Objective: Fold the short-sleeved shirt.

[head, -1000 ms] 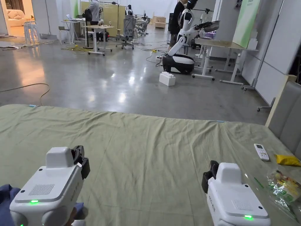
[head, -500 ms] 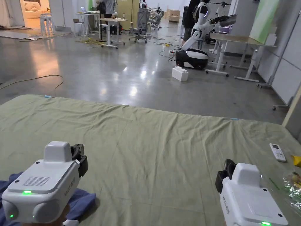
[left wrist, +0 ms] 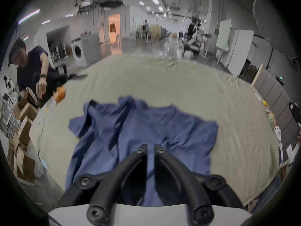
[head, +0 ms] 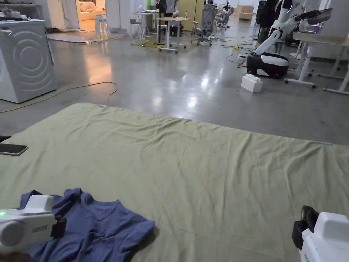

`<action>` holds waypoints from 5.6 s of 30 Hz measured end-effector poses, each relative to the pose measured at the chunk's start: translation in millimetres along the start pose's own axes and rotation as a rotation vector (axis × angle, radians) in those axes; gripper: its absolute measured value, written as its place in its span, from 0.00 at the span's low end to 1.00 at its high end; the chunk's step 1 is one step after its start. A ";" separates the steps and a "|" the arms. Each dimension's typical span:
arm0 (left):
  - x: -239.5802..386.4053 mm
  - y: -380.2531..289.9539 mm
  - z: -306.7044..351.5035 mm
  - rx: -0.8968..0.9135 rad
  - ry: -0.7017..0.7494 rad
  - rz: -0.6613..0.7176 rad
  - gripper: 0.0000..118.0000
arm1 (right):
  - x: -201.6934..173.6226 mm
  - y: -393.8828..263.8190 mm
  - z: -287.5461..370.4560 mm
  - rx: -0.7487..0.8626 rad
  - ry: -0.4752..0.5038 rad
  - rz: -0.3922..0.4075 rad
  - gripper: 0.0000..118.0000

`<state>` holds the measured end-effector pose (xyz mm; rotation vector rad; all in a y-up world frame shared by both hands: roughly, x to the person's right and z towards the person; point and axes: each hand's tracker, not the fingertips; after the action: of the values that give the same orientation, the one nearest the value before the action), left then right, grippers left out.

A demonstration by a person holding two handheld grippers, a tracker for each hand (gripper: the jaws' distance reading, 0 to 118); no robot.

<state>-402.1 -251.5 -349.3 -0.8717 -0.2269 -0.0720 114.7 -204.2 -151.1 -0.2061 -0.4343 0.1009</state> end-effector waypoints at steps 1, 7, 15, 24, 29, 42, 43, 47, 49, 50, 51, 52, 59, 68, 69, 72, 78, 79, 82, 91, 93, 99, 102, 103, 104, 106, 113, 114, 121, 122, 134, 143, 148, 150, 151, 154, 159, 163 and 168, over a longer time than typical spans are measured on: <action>-4.4 -5.8 -6.4 -0.019 0.022 -0.001 0.39 | -2.2 -2.1 -1.9 -0.015 0.006 -0.011 0.00; -5.9 -27.7 -39.9 -0.132 -0.053 0.020 0.96 | -17.3 -8.7 -8.3 -0.033 0.026 0.018 0.00; 13.5 -47.6 -79.5 -0.207 0.058 -0.033 0.72 | -19.3 -19.8 -11.4 -0.065 0.024 0.029 0.00; 9.3 -46.4 -80.4 -0.159 0.121 -0.025 0.07 | -18.6 -29.7 -11.8 -0.091 0.017 0.030 0.00; -1.8 -44.6 -79.7 -0.135 0.113 -0.016 0.05 | -19.6 -34.1 -8.1 -0.098 0.021 0.029 0.00; 15.8 8.6 27.7 0.203 -0.067 0.119 0.05 | -11.2 -27.9 3.4 -0.055 0.026 0.025 0.00; 22.0 16.5 37.7 0.235 -0.073 0.097 0.04 | -9.9 -26.8 4.9 -0.052 0.024 0.027 0.00; 52.3 53.2 76.2 0.364 -0.149 0.054 0.04 | -2.8 -23.4 11.1 -0.037 0.017 0.016 0.00; 74.0 72.5 95.9 0.419 -0.193 0.010 0.04 | 1.8 -21.4 14.6 -0.027 0.009 0.014 0.00; 84.9 79.6 99.8 0.425 -0.217 -0.021 0.04 | 4.5 -20.4 16.5 -0.023 0.006 0.011 0.00; 98.2 86.4 105.9 0.436 -0.226 -0.043 0.04 | 7.5 -19.5 18.6 -0.020 0.000 0.006 0.00; 112.3 92.2 112.3 0.452 -0.242 -0.068 0.04 | 10.5 -18.5 21.0 -0.013 -0.006 0.003 0.00; 212.5 107.6 123.0 0.508 -0.416 -0.192 0.04 | 40.1 -15.2 37.8 0.010 -0.063 -0.010 0.00; 349.9 83.2 108.0 0.430 -0.669 -0.279 0.04 | 92.7 -20.9 61.1 0.012 -0.165 -0.020 0.00; 364.8 74.1 102.5 0.411 -0.669 -0.284 0.04 | 98.0 -22.5 63.0 0.008 -0.175 -0.025 0.00; 402.2 40.6 78.5 0.319 -0.717 -0.336 0.04 | 111.7 -28.2 69.1 -0.009 -0.199 -0.033 0.00; 445.4 -35.3 36.7 0.146 -0.785 -0.424 0.05 | 126.9 -41.5 76.9 -0.042 -0.225 -0.034 0.00; 449.4 -45.9 32.1 0.132 -0.777 -0.438 0.05 | 128.3 -43.6 77.5 -0.051 -0.228 -0.035 0.00; 453.1 -66.8 25.3 0.124 -0.767 -0.446 0.09 | 130.0 -49.2 78.2 -0.069 -0.227 -0.037 0.00; 391.9 -37.5 34.1 0.258 -0.706 -0.312 0.86 | 117.8 -47.4 72.6 -0.075 -0.184 -0.030 0.00; 369.3 -23.9 39.1 0.318 -0.646 -0.259 0.85 | 112.2 -44.6 70.3 -0.066 -0.171 -0.033 0.00; 308.7 6.7 58.4 0.540 -0.316 -0.142 0.70 | 89.3 -30.2 59.9 -0.020 -0.141 -0.048 0.00; 286.7 12.7 62.7 0.609 -0.203 -0.128 0.51 | 76.5 -20.9 54.8 0.012 -0.126 -0.051 0.00; 281.7 12.9 64.0 0.633 -0.164 -0.124 0.38 | 73.1 -17.9 53.5 0.030 -0.120 -0.042 0.00; 277.3 13.2 64.5 0.650 -0.136 -0.131 0.21 | 68.7 -14.4 51.8 0.035 -0.116 -0.044 0.00; 268.6 12.9 68.5 0.679 -0.101 -0.142 0.10 | 61.8 -8.8 49.0 0.052 -0.105 -0.046 0.00; 248.1 8.4 70.6 0.714 -0.046 -0.151 0.02 | 48.6 2.9 45.7 0.092 -0.093 -0.034 0.00; 244.5 9.3 70.4 0.698 -0.043 -0.139 0.00 | 47.6 4.1 45.0 0.093 -0.095 -0.029 0.00; 217.2 17.6 40.8 0.580 -0.063 -0.050 0.00 | 47.5 6.9 42.2 0.099 -0.091 -0.018 0.00; 217.6 19.5 38.6 0.533 -0.084 -0.060 0.00 | 47.8 6.2 41.3 0.096 -0.090 -0.017 0.00; 223.6 50.5 -96.7 0.074 -0.191 -0.137 0.19 | 57.6 -26.0 20.8 0.000 -0.102 -0.002 0.00; 239.7 49.0 -176.9 -0.083 -0.137 -0.171 0.70 | 74.8 -56.7 6.0 -0.105 -0.137 0.002 0.00; 242.4 34.5 -202.7 -0.122 -0.117 -0.222 0.67 | 85.5 -74.0 0.0 -0.158 -0.154 -0.008 0.00; 246.0 34.7 -202.8 -0.107 -0.103 -0.214 0.55 | 89.8 -79.6 -2.2 -0.175 -0.159 -0.018 0.00; 249.1 35.2 -202.2 -0.100 -0.101 -0.233 0.46 | 92.0 -82.0 -3.2 -0.184 -0.161 -0.025 0.00; 261.1 33.0 -198.4 -0.068 -0.142 -0.368 0.08 | 98.7 -88.4 -6.6 -0.212 -0.165 -0.045 0.00; 269.9 27.7 -193.2 -0.064 -0.139 -0.454 0.06 | 115.5 -96.8 -14.9 -0.308 -0.151 -0.069 0.00; 257.9 30.3 -168.0 -0.016 -0.174 -0.366 0.06 | 134.7 -106.5 -31.5 -0.472 -0.086 -0.121 0.10; 249.9 19.0 -116.5 0.080 -0.194 -0.300 0.06 | 139.7 -132.2 -65.0 -0.640 -0.015 -0.050 0.61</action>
<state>-136.3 -321.0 -379.3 -0.7597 -0.5381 -0.2562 275.5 -324.8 -122.9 -0.8234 -0.4768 -0.0901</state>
